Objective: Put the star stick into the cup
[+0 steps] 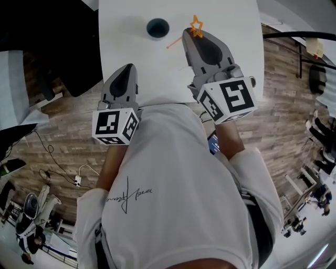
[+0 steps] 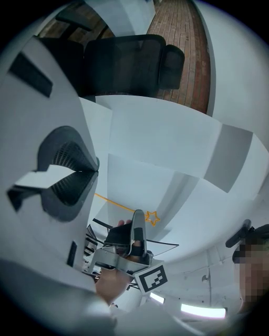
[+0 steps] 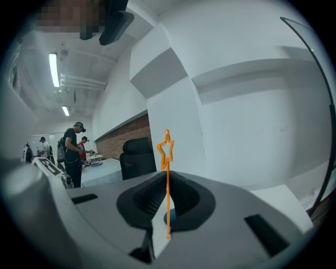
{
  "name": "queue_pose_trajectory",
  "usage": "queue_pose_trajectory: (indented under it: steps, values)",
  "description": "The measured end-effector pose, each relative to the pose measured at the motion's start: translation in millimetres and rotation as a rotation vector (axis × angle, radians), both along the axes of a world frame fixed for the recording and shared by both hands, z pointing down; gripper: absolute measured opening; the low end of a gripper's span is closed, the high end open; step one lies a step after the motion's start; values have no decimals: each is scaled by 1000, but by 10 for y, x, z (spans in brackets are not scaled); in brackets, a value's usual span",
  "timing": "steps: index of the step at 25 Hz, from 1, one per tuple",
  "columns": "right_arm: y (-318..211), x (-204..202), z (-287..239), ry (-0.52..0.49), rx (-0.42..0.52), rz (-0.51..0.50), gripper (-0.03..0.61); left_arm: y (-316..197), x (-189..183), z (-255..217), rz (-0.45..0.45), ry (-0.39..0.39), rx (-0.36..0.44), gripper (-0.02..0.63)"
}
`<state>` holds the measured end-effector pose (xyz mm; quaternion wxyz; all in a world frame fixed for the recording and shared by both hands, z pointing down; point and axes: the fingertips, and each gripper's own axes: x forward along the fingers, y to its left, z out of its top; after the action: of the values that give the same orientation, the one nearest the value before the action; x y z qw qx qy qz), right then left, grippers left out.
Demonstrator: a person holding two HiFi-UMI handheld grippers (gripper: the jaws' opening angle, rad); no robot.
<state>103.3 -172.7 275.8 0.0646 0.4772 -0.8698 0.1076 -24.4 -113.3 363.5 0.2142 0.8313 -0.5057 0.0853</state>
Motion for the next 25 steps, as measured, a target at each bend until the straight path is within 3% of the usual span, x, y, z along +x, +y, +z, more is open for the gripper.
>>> queue_pose_trajectory:
  steps: [25]
  values:
    - [-429, -42, -65, -28, 14, -15, 15, -152, -1, 128, -21, 9, -46, 9]
